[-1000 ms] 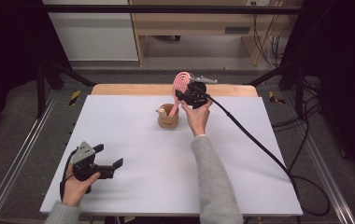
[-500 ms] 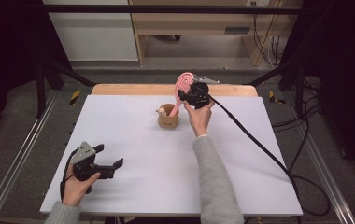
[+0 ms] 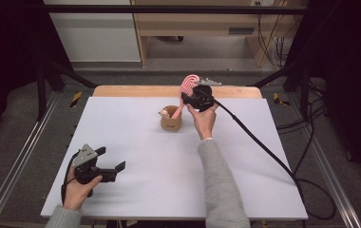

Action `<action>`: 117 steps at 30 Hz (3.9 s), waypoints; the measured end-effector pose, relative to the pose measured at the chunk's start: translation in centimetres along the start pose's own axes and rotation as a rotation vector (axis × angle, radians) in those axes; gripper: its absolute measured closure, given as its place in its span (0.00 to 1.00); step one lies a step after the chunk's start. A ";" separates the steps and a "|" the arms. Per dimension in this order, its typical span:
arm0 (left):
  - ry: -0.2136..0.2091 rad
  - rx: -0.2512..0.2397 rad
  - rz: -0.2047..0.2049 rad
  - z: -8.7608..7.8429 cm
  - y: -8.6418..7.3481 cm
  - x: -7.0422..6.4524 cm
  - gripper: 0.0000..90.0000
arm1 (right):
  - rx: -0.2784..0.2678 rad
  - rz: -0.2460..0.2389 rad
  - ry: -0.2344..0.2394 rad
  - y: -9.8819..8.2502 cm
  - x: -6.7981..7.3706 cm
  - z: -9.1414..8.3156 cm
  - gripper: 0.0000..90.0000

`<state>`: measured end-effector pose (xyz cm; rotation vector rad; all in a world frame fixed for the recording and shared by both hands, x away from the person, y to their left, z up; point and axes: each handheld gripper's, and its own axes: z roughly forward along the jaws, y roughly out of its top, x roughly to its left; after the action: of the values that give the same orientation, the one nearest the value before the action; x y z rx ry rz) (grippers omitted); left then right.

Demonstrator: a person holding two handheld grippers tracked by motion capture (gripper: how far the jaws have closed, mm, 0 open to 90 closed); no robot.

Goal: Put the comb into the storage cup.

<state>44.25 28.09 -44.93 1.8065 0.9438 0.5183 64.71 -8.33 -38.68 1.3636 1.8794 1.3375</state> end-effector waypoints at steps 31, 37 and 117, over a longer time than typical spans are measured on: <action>-0.006 0.001 -0.001 0.1 0.0 -0.1 0.01 | -0.028 -0.104 0.038 -0.8 0.2 -3.1 0.08; -0.006 0.000 -0.002 0.1 0.0 -0.1 0.00 | -0.043 -0.113 0.074 -1.0 0.2 -4.8 0.04; -0.023 -0.001 0.029 0.5 -0.4 -0.3 0.01 | -0.062 -0.138 0.269 -15.6 -9.7 -19.4 0.00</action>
<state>44.28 27.62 -45.50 1.8240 0.9034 0.5147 46.11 -26.10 -46.00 1.0452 2.0428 1.5565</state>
